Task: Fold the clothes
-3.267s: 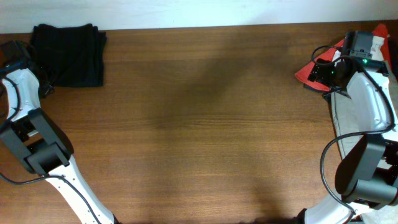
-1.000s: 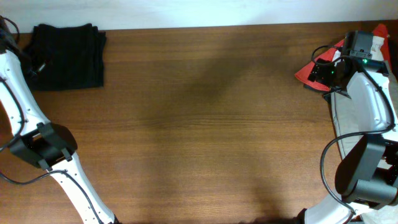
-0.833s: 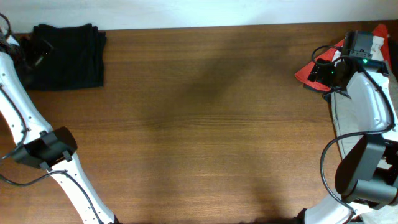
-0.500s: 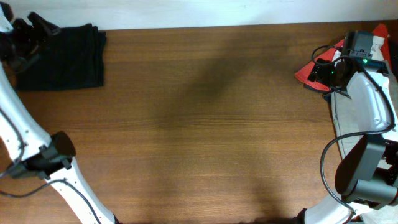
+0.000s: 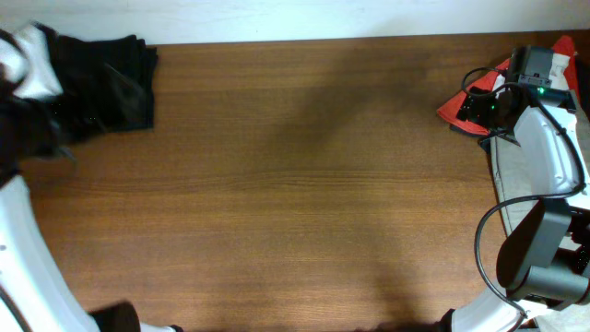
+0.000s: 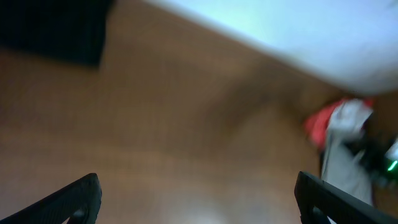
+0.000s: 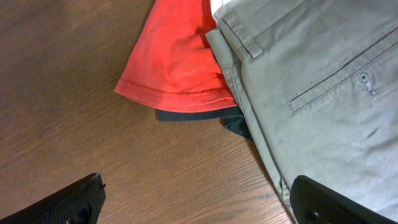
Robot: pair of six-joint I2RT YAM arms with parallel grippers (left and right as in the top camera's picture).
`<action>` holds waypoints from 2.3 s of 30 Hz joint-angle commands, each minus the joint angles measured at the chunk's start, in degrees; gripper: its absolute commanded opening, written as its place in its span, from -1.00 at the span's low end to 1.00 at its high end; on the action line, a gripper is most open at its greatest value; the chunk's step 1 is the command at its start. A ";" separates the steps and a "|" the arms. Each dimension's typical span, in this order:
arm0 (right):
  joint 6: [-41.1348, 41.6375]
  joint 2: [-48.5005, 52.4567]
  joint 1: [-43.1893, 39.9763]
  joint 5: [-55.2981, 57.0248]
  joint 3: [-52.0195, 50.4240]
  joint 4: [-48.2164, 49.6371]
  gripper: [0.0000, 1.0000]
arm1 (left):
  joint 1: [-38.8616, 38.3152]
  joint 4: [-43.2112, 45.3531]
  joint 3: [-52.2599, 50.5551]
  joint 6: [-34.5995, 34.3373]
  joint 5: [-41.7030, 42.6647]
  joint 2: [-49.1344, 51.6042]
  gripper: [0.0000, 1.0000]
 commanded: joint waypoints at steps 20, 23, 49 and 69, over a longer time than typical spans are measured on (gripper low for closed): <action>0.35 -0.24 -0.17 0.55 0.48 0.20 0.97 | -17.49 18.47 -62.40 -11.37 -5.81 -19.10 0.99; 0.35 -0.24 -0.17 0.55 0.48 0.20 0.97 | -17.66 19.63 -62.42 -8.92 -5.81 -19.10 0.98; 0.35 -0.24 -0.17 0.55 0.48 0.20 0.97 | -20.76 67.52 -115.67 15.54 -17.88 -77.29 0.99; 0.35 -0.24 -0.17 0.55 0.48 0.20 0.97 | -12.48 93.44 -135.05 15.54 -21.66 -92.63 0.98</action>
